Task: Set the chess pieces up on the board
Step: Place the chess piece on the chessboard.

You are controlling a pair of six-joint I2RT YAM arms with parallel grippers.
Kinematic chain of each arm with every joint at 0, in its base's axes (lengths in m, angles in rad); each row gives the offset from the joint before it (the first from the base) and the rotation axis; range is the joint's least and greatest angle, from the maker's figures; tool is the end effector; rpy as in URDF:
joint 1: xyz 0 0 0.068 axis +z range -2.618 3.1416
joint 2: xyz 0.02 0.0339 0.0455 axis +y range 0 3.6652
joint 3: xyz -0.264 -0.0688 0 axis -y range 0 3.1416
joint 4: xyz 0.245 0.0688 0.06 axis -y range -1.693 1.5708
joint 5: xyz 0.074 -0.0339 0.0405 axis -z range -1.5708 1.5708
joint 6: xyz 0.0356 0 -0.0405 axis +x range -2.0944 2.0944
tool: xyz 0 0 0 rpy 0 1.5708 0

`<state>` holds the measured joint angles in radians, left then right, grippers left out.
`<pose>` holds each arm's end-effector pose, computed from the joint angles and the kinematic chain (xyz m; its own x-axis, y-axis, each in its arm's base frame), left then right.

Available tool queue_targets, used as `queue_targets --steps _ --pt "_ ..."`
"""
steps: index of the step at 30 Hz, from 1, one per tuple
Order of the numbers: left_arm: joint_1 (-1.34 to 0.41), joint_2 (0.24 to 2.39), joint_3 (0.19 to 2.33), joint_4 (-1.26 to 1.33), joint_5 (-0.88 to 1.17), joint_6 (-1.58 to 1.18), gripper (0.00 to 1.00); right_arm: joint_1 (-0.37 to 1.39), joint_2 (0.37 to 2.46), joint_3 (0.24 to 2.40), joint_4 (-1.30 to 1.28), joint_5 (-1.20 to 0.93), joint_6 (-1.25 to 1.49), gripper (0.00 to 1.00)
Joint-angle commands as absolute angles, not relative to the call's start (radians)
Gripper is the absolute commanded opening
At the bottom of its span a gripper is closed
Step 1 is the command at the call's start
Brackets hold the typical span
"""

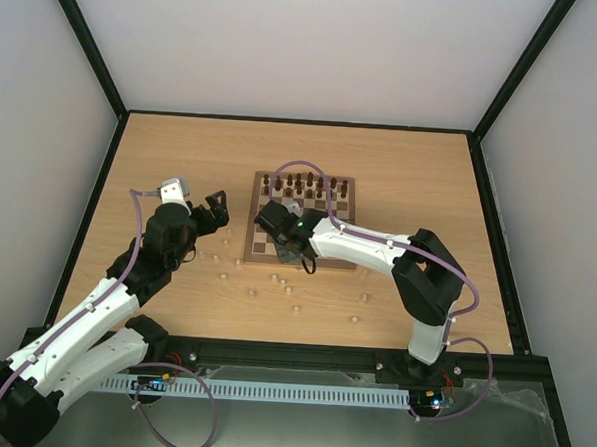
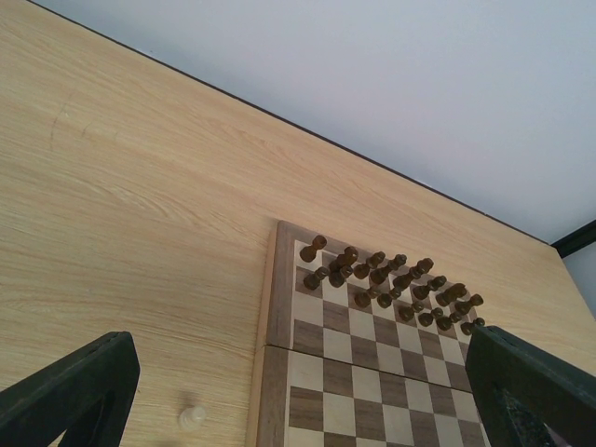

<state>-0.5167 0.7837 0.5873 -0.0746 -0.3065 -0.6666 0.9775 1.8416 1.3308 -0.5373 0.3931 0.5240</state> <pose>0.1696 -0.0840 0.2820 -0.3179 -0.4974 -0.8072 0.0276 0.8461 -0.5323 0.2277 0.3133 0.2078 -0.7491 -0.2843 -0.5983 -0.3281 0.9439 -0.0376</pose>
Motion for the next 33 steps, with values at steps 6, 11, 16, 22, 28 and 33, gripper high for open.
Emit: queue_targets --steps 6,11,16,22,28,33 --pt "-0.515 0.786 0.578 -0.058 -0.302 -0.672 0.99 0.986 1.865 1.344 -0.653 0.422 0.536 0.16" --pt "-0.515 0.787 0.578 -0.058 -0.302 -0.671 0.99 0.992 1.872 1.348 -0.648 0.414 0.532 0.18" --pt "-0.515 0.787 0.578 -0.060 -0.302 -0.670 0.99 0.993 1.874 1.348 -0.637 0.404 0.527 0.24" --pt "-0.515 0.787 0.578 -0.060 -0.303 -0.671 0.99 0.994 1.868 1.349 -0.630 0.398 0.524 0.25" --pt "-0.515 0.785 0.578 -0.060 -0.304 -0.670 0.99 0.997 1.857 1.349 -0.619 0.389 0.523 0.25" --pt "-0.515 0.785 0.578 -0.059 -0.302 -0.671 0.99 1.007 1.842 1.354 -0.616 0.388 0.526 0.27"
